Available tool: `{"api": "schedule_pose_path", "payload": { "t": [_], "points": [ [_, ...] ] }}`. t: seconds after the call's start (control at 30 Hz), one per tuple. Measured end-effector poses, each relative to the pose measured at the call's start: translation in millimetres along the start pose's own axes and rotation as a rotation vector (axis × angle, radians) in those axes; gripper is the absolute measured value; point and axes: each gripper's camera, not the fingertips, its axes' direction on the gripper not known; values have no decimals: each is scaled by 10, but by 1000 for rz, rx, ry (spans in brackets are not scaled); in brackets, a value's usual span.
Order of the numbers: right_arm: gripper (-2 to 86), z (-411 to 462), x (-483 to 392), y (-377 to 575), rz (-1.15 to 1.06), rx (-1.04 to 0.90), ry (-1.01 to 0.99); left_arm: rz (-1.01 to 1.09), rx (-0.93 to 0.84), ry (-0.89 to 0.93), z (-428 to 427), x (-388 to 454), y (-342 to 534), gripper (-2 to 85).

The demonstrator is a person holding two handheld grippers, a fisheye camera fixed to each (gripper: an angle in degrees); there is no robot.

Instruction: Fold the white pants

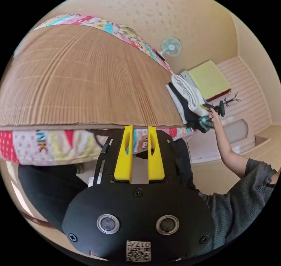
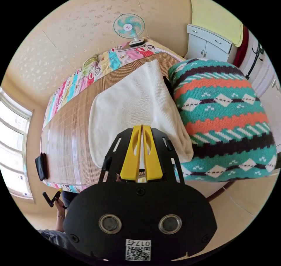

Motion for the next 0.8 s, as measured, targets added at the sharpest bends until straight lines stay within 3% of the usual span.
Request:
{"api": "schedule_pose_path", "payload": {
  "t": [0.1, 0.17, 0.23, 0.37, 0.47, 0.6, 0.77, 0.8],
  "points": [
    [4, 36, -115, 303, -41, -7, -319, -172, 132, -167, -847, -840, 200, 90],
    [4, 547, -268, 486, -90, -249, -570, -235, 221, -232, -1303, -1214, 224, 99],
    [4, 1102, -413, 695, -104, -510, -659, -271, 293, -287, -1669, -1528, 159, 104],
    [4, 1899, -732, 1263, -152, -798, -637, -304, 287, -358, -2055, -1957, -325, 119],
    [4, 2084, -861, 1468, -139, -833, -770, -230, 334, -502, -2225, -1880, -739, 124],
    [4, 2144, -910, 1565, -136, -858, -862, -376, 341, -464, -2326, -2296, -1185, 146],
    [4, 2082, -837, 1579, -217, -894, -668, -390, 211, -658, -1991, -2319, -1414, 126],
    [5, 2070, -822, 1580, -226, -895, -638, -398, 214, -609, -2015, -2317, -1421, 103]
  ]
}}
